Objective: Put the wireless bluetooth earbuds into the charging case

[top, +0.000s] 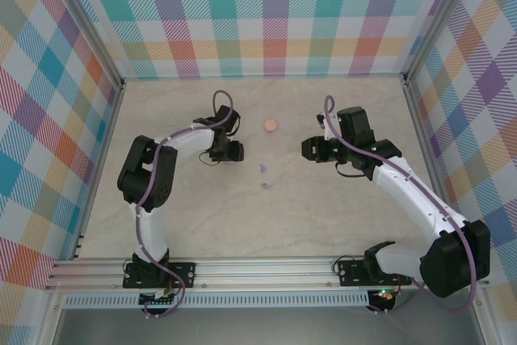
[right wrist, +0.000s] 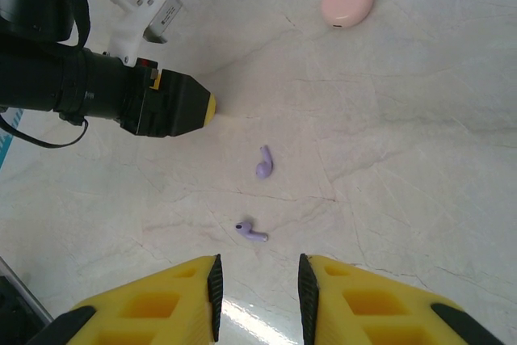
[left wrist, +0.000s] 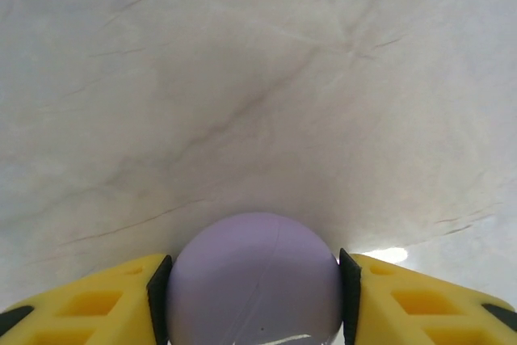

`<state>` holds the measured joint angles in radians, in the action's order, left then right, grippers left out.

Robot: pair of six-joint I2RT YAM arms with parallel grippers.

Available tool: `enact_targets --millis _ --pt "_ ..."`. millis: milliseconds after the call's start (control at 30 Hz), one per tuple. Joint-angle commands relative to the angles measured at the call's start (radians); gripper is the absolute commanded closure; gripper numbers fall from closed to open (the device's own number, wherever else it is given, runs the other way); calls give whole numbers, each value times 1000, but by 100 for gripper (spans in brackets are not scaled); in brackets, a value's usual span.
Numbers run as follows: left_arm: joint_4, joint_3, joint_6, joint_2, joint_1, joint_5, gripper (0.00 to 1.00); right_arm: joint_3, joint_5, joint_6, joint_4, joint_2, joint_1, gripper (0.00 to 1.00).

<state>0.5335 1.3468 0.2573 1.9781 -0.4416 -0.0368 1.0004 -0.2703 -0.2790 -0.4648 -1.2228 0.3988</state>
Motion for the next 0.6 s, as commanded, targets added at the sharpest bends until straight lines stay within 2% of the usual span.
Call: enact_targets --millis 0,200,567 --pt "-9 62 -57 46 -23 -88 49 18 40 -7 -13 -9 2 66" --pt "22 171 -112 124 -56 -136 50 17 81 -17 -30 -41 0 65" --pt "135 405 -184 271 -126 -183 51 12 79 -46 -25 -131 -15 65"
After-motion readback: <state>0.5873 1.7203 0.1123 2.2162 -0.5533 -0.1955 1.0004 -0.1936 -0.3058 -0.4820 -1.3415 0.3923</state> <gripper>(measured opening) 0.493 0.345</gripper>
